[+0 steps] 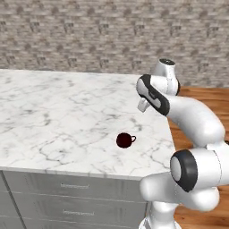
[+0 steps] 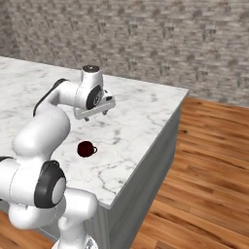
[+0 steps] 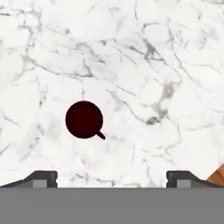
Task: Clear the mugs and bowl far away from the sink.
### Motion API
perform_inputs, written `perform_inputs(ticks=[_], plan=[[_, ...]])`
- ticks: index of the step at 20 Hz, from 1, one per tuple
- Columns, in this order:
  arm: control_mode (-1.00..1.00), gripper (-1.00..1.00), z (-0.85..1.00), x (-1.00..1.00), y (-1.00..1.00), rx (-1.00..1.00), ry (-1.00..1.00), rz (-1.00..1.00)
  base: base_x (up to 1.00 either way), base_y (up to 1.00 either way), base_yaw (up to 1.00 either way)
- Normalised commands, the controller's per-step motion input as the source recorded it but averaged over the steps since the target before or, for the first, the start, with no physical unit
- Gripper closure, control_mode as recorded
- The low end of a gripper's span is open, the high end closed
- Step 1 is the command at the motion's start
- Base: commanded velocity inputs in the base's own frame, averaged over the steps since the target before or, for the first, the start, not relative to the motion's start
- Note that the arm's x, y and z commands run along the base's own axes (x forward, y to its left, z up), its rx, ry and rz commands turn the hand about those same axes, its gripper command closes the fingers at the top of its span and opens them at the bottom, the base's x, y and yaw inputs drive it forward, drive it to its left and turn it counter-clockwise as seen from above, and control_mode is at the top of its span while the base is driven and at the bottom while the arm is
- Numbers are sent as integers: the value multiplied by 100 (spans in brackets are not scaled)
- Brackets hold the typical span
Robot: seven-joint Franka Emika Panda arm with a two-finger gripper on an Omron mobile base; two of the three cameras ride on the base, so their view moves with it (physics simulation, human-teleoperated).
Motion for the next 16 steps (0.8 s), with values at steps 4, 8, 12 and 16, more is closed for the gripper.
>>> perform_inputs(ticks=[4,8,12,16], plan=[[-100,-100,31,-65,0,4,0,-79,0,0,0],[-100,-100,42,-74,0,11,0,-55,0,0,0],[-100,-100,31,-96,2,4,-14,-6,0,0,0],[-100,-100,57,-90,0,0,-12,0,0,0,0]])
